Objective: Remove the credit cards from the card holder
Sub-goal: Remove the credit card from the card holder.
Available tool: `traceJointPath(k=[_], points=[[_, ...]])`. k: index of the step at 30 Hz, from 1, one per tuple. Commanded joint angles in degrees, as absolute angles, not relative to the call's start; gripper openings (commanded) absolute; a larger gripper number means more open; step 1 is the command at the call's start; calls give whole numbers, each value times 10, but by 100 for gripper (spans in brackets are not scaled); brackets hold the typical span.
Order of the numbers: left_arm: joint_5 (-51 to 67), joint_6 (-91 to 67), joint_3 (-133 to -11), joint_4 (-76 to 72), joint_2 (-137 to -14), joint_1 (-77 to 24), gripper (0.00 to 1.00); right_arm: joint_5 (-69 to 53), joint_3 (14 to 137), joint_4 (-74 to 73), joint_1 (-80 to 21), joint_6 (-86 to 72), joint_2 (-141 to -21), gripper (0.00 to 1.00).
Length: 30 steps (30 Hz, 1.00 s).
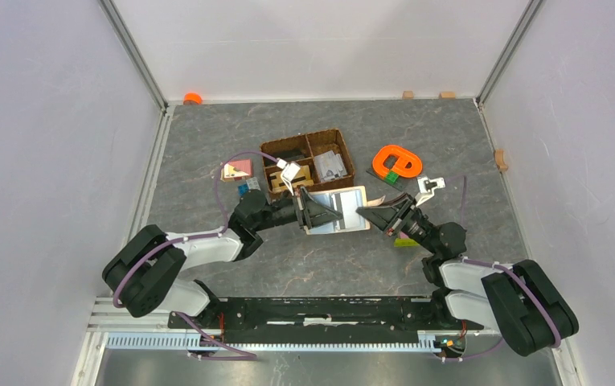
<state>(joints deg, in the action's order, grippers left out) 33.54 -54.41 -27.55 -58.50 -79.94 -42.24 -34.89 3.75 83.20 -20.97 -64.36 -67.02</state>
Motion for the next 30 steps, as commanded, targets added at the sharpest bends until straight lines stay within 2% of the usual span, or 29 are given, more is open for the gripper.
traceJointPath(k=[1, 4, 6, 10, 13, 18, 26, 30], points=[[330, -560, -276, -634, -796, -408, 4, -344, 29, 882, -196, -648, -669, 24], [330, -560, -275, -634, -798, -407, 3, -347, 30, 884, -197, -648, -670, 24], [330, -561, -277, -633, -800, -407, 3, -352, 33, 887, -197, -650, -673, 15], [332, -563, -279, -633, -803, -407, 5, -356, 34, 894, -196, -653, -677, 13], [335, -565, -280, -634, -806, -407, 6, -359, 35, 895, -197, -654, -677, 24], [345, -571, -285, -640, -815, -407, 6, -365, 39, 895, -197, -653, -681, 33], [362, -582, -293, -652, -827, -407, 5, -377, 53, 891, -206, -656, -701, 24], [368, -585, -296, -654, -832, -408, 5, -379, 57, 883, -209, -653, -706, 24]])
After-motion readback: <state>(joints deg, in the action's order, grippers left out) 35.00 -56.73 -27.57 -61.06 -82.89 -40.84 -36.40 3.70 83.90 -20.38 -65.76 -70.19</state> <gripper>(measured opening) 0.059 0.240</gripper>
